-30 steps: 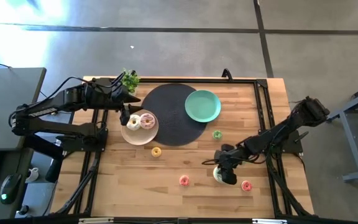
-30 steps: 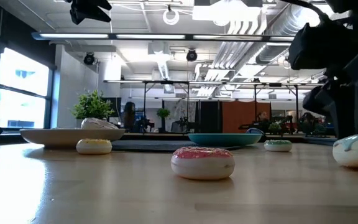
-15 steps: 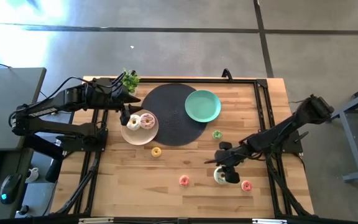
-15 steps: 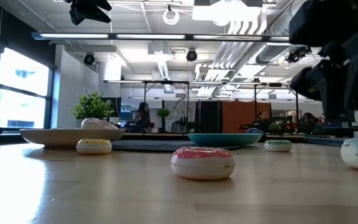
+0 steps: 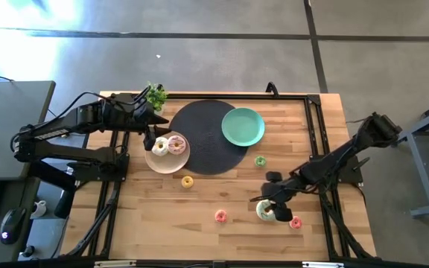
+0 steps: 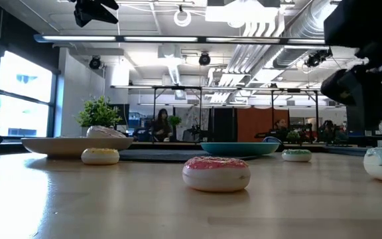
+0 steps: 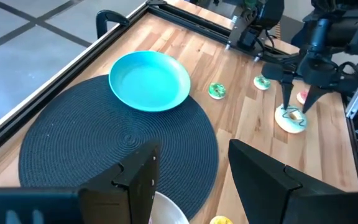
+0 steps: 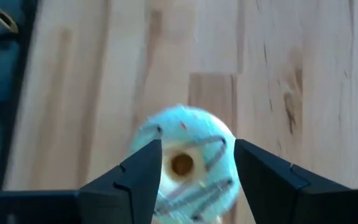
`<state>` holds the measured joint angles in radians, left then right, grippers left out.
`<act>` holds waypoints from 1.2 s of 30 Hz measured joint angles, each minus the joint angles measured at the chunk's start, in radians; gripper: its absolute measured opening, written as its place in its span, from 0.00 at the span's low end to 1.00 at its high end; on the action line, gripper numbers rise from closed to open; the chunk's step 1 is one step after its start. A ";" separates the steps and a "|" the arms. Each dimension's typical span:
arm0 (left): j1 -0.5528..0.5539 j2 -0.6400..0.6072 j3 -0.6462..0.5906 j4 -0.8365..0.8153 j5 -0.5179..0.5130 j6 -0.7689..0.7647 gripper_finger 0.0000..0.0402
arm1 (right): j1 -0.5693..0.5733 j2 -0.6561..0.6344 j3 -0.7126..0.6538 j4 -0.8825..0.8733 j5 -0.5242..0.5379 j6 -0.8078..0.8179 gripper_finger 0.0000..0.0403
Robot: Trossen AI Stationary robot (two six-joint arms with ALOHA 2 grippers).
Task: Pick & Place donuts
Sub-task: Put the large light blue donut on the brown plate
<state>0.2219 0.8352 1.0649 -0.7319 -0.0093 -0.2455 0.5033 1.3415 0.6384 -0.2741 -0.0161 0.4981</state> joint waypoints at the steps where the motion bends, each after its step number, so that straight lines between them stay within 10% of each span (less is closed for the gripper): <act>1: 0.000 0.000 0.000 0.000 0.000 0.000 0.47 | 0.003 0.000 -0.011 0.001 0.004 0.002 0.49; 14: 0.000 0.000 0.000 0.000 0.001 0.001 0.47 | 0.003 0.000 -0.220 0.302 0.024 0.161 0.43; 24: 0.000 0.000 0.000 0.000 0.001 0.004 0.47 | -0.009 0.000 -0.159 0.351 0.021 0.143 0.05; 36: 0.000 0.000 0.000 0.021 0.013 0.005 0.47 | -0.166 0.000 0.061 0.654 0.892 -0.333 0.08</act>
<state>0.2222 0.8356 1.0647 -0.7104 0.0034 -0.2409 0.3374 1.3415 0.6995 0.3802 0.8762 0.1647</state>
